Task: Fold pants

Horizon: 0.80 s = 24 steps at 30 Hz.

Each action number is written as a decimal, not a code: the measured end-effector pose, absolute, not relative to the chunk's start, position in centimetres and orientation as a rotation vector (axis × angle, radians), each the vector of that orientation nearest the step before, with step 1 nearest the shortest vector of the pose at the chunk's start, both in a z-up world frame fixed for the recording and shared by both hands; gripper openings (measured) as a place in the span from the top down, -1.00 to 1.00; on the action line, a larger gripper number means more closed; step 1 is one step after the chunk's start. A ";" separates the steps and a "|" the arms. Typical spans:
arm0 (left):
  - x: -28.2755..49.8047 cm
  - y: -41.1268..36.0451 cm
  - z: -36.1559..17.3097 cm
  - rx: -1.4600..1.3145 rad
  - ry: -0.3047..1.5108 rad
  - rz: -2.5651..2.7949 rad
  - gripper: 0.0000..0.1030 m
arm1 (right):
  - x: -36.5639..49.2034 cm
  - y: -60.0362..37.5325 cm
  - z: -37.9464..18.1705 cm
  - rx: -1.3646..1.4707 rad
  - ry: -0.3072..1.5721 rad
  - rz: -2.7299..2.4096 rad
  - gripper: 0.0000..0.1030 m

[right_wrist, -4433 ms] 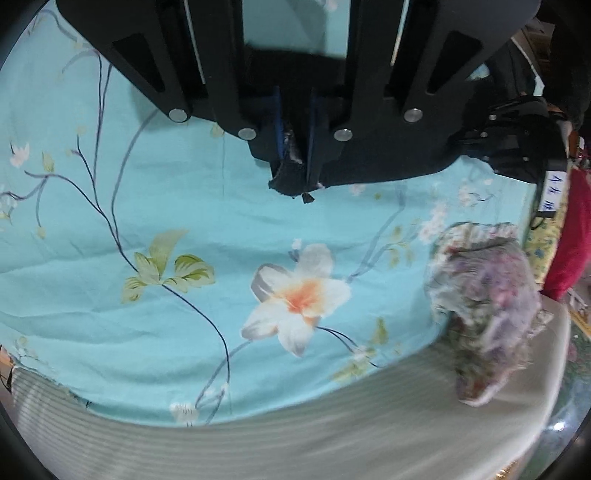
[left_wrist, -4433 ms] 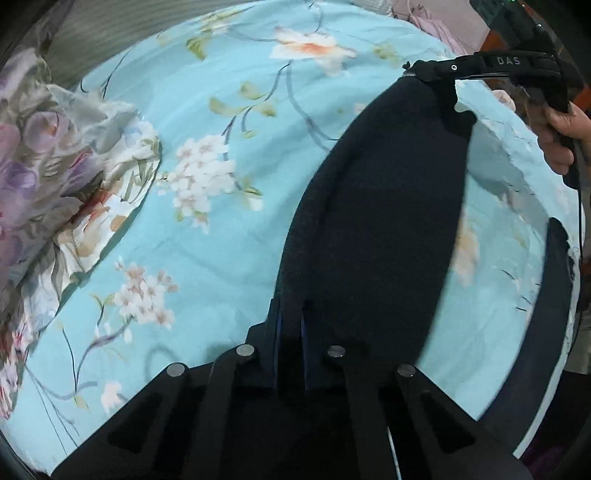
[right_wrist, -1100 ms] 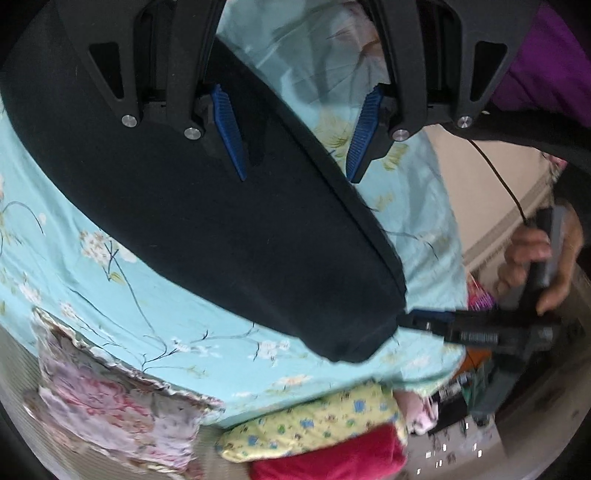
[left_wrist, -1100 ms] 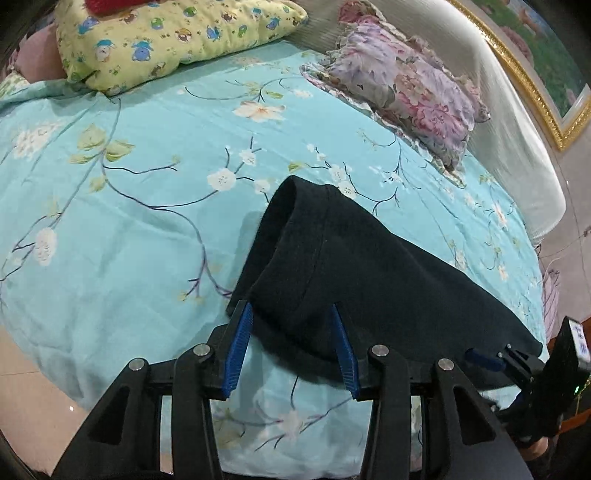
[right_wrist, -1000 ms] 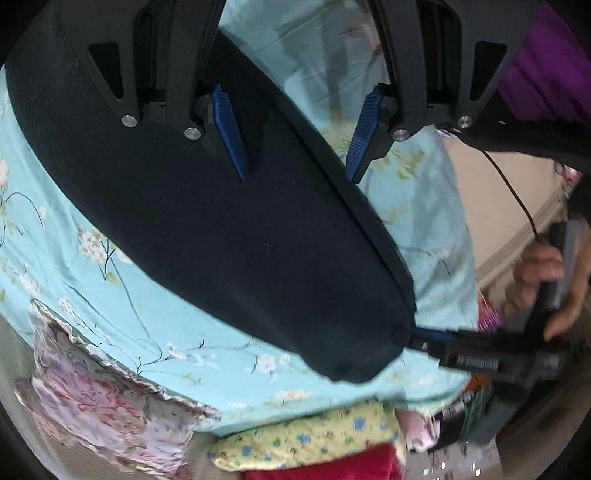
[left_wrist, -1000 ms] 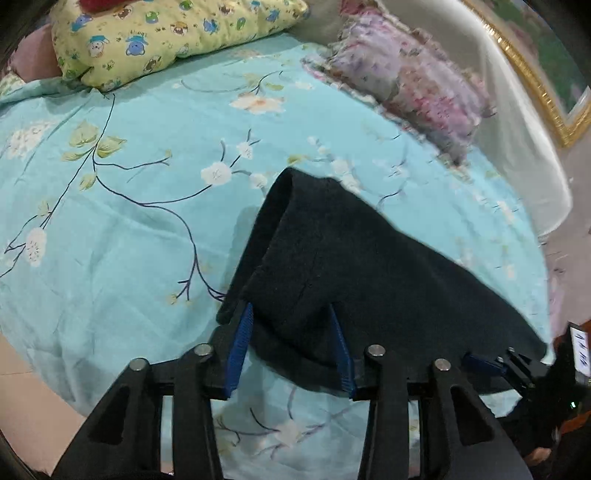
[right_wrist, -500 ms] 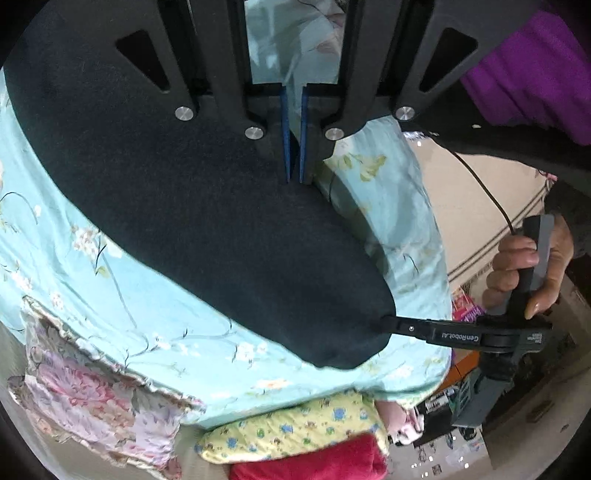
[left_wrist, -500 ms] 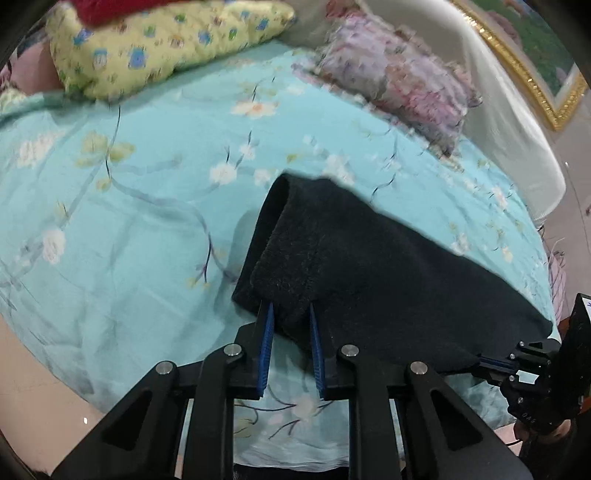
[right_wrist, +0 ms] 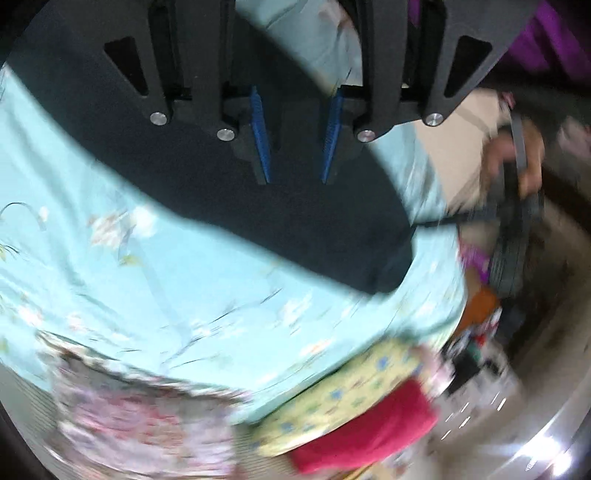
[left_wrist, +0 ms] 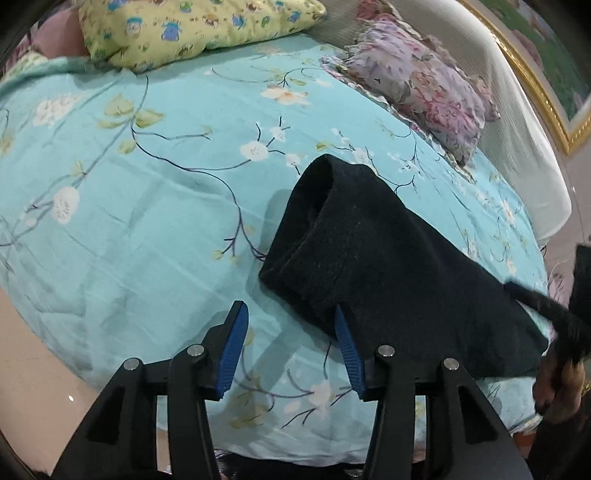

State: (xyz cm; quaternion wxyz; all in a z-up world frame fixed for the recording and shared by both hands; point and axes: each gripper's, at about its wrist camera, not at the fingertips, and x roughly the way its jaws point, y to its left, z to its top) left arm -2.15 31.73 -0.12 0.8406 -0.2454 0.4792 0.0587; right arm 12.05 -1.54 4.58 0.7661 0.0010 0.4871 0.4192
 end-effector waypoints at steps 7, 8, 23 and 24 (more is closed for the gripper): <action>0.5 30.8 -1.4 -0.530 1.050 0.089 0.02 | 21.6 -1.8 0.3 0.176 1.296 0.869 0.42; 0.7 30.6 -1.5 -0.526 1.054 0.087 0.02 | 22.6 -1.6 -0.8 0.169 1.343 0.860 0.42; 2.3 29.8 -2.3 -0.501 1.052 0.088 -0.03 | 22.2 2.3 -4.2 0.012 1.614 1.068 0.37; 2.2 29.8 -2.4 -0.500 1.051 0.086 -0.03 | 22.1 2.4 -4.1 0.000 1.608 1.074 0.37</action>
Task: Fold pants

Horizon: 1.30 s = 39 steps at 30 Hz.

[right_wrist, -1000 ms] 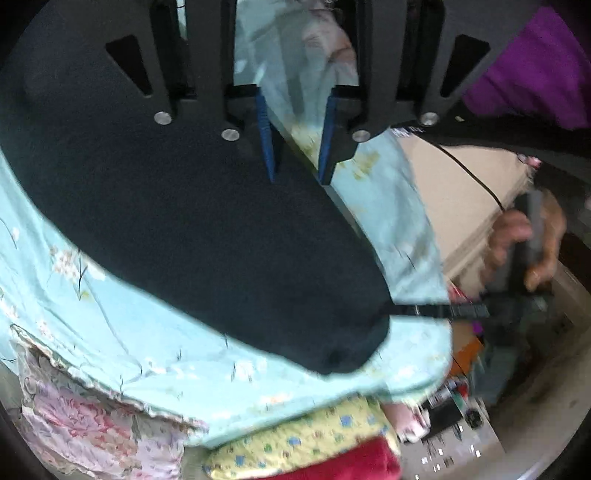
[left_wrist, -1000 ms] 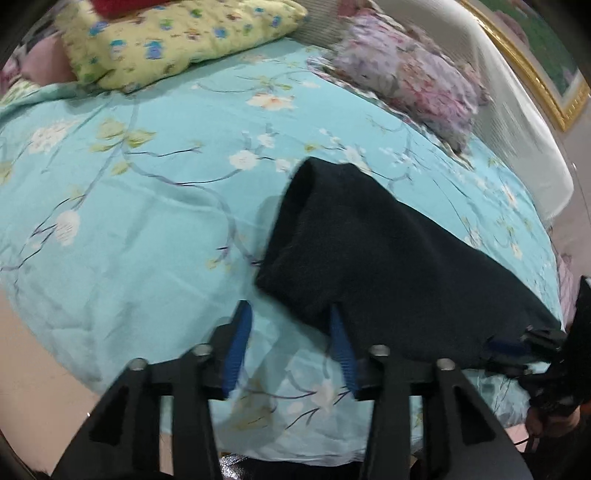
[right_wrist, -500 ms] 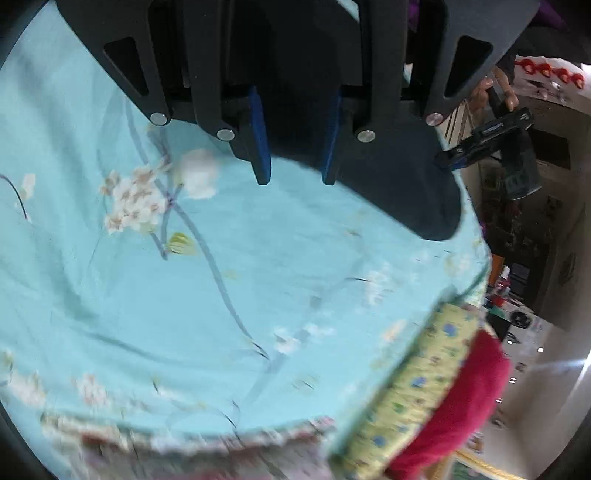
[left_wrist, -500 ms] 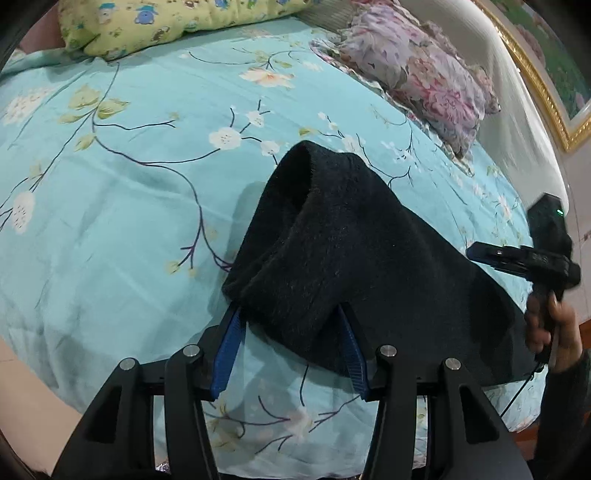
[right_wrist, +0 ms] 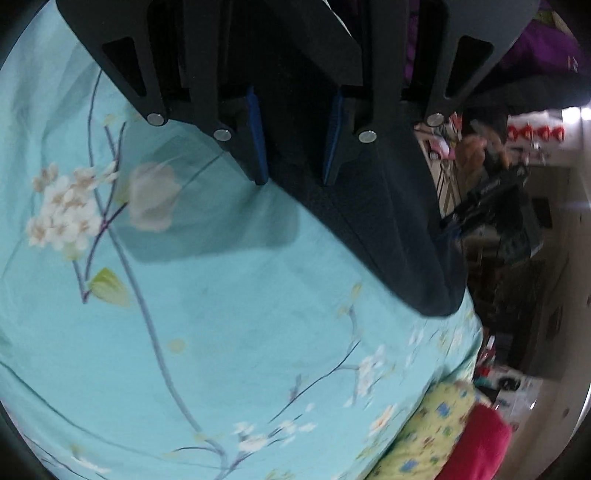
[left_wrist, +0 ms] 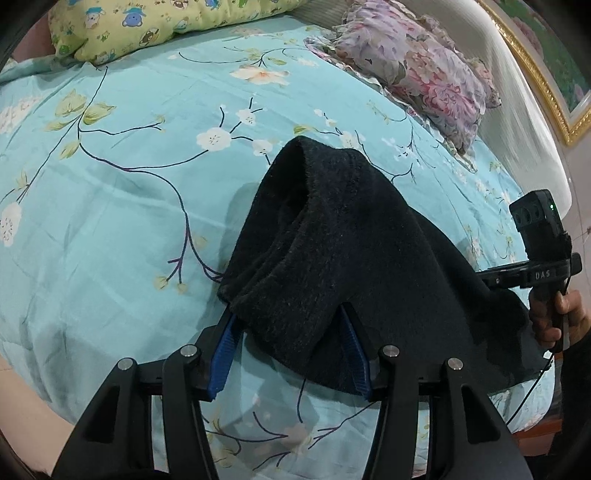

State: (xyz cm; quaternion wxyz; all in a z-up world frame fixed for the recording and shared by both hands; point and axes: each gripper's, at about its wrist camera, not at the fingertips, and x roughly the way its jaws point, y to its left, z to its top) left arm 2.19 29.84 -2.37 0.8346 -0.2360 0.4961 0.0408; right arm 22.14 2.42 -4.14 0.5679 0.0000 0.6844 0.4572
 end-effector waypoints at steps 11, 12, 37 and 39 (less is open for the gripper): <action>2.2 29.6 0.6 -0.445 0.906 0.023 0.64 | 20.0 1.4 1.9 -0.096 1.231 0.905 0.79; 2.6 29.7 1.3 -0.432 0.892 0.018 0.65 | 19.9 1.4 3.0 -0.090 1.174 0.877 0.80; 1.2 31.0 4.0 -0.309 0.812 0.050 0.08 | 15.9 -3.4 3.8 0.068 0.910 0.556 -0.05; 1.4 29.4 4.8 -0.286 0.811 0.016 0.04 | 13.4 -5.5 4.5 0.101 0.875 0.551 -0.21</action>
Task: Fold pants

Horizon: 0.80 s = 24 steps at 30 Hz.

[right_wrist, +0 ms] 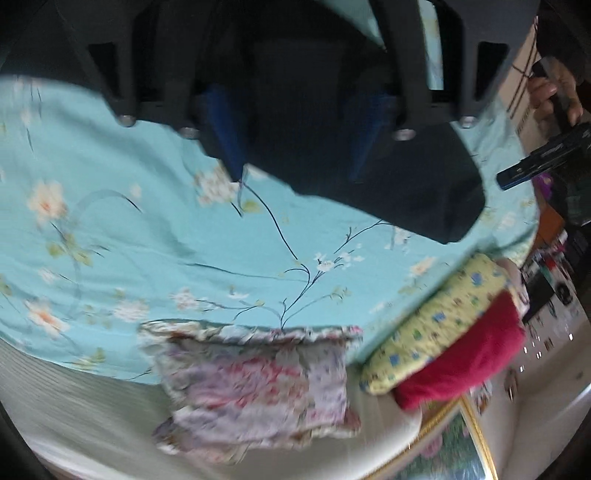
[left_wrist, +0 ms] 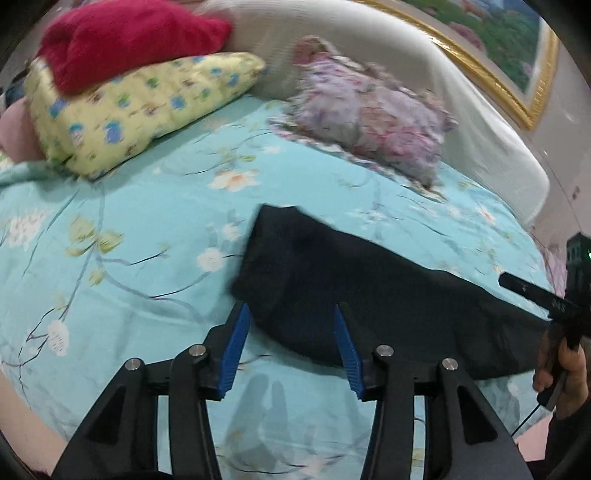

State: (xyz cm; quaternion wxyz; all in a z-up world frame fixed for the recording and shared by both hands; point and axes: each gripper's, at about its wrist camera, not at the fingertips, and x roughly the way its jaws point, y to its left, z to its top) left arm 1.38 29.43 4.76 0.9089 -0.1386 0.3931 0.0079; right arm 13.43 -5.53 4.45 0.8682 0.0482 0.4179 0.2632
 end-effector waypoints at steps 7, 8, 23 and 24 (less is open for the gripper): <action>3.4 22.8 5.3 -0.213 0.839 -0.125 0.04 | 8.3 -11.5 4.1 0.189 0.883 0.464 -0.21; 3.7 21.7 5.4 -0.198 0.844 -0.147 0.04 | 7.8 -12.3 3.9 0.202 0.883 0.446 -0.21; 6.6 7.6 4.9 0.031 0.923 -0.425 -0.04 | 1.4 -22.0 3.1 0.345 0.850 0.198 -0.21; 6.8 6.9 4.9 0.045 0.926 -0.441 -0.05 | 1.1 -22.5 3.1 0.352 0.847 0.184 -0.21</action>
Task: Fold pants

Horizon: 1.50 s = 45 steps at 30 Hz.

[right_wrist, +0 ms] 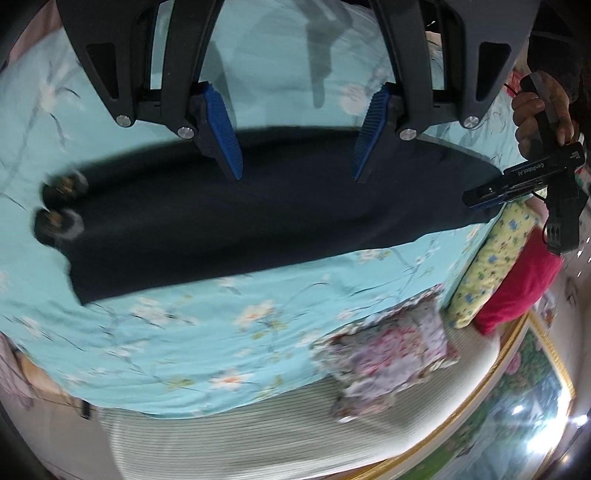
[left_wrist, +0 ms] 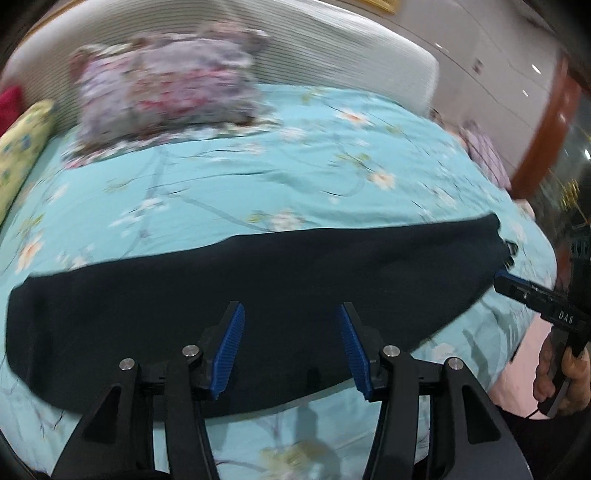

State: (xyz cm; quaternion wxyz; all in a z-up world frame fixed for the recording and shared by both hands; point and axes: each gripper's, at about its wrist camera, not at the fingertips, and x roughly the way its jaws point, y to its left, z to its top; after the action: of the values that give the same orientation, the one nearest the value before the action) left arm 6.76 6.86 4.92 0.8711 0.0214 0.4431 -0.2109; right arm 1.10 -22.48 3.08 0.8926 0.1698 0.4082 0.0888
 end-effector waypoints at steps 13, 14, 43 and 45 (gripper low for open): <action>9.3 -4.7 4.8 0.222 0.958 -0.686 -0.10 | -1.8 -28.5 2.5 0.477 0.852 0.053 -0.31; 9.5 -5.6 4.9 0.234 0.960 -0.703 -0.10 | -1.8 -28.8 2.5 0.485 0.851 0.047 -0.31; 15.4 -24.0 3.5 0.569 1.051 -1.076 -0.15 | -2.2 -38.7 -1.6 1.043 0.675 -0.181 0.18; 15.6 -25.1 3.0 0.582 1.067 -1.103 -0.15 | -1.8 -38.9 -2.2 1.039 0.701 -0.149 0.64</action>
State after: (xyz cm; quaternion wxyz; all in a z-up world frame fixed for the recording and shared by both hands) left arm 15.61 -25.14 3.04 0.6819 0.2596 0.4755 -0.4915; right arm -1.81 -38.91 -2.24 0.8073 0.4858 0.3278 -0.0698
